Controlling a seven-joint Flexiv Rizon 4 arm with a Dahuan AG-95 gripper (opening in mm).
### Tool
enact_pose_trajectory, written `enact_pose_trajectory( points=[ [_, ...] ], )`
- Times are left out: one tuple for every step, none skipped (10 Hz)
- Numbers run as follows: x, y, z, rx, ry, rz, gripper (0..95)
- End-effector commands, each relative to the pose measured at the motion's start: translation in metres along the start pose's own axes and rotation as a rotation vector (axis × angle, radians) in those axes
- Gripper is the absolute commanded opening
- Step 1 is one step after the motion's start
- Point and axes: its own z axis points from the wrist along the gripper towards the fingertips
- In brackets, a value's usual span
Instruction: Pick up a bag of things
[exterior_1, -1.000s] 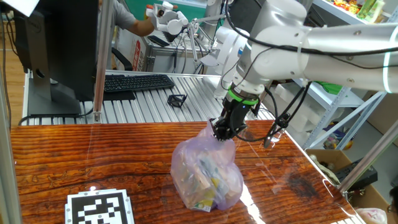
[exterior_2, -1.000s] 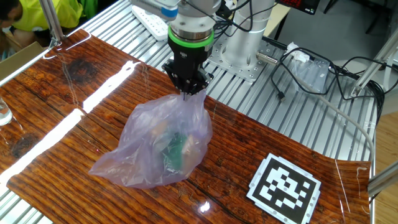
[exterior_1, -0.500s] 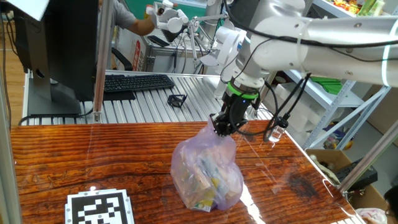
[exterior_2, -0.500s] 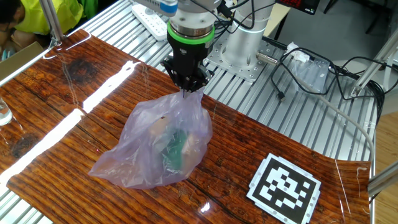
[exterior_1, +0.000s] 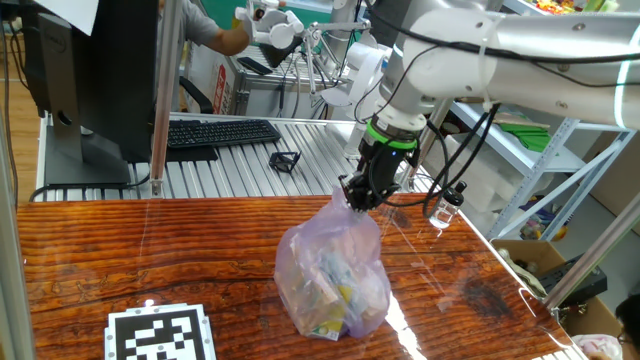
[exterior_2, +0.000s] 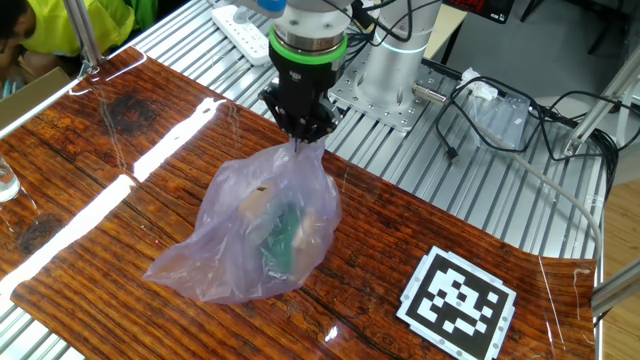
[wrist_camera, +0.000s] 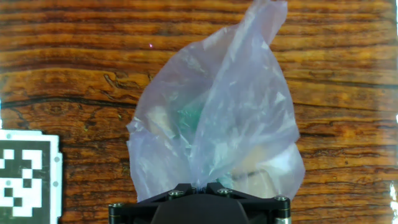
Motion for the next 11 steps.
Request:
enact_pose_trajectory(
  points=[
    [0.002, -0.001, -0.004, 0.004, -0.001, -0.003, 0.0],
    [0.002, -0.001, -0.008, 0.006, 0.003, -0.004, 0.0],
    [0.002, 0.0, -0.011, 0.008, 0.008, -0.004, 0.0],
    [0.001, 0.001, -0.019, 0.015, 0.015, -0.005, 0.0],
    [0.001, 0.001, -0.022, 0.016, 0.018, -0.004, 0.0],
    [0.0, 0.001, -0.028, 0.016, 0.02, -0.005, 0.0],
    [0.0, 0.0, -0.031, 0.016, 0.02, -0.007, 0.0],
    [0.0, -0.001, -0.037, 0.016, 0.022, -0.009, 0.0],
    [0.0, -0.001, -0.041, 0.017, 0.025, -0.01, 0.0],
    [0.001, -0.001, -0.046, 0.018, 0.026, -0.011, 0.0],
    [0.001, -0.001, -0.048, 0.021, 0.026, -0.013, 0.0]
  ],
)
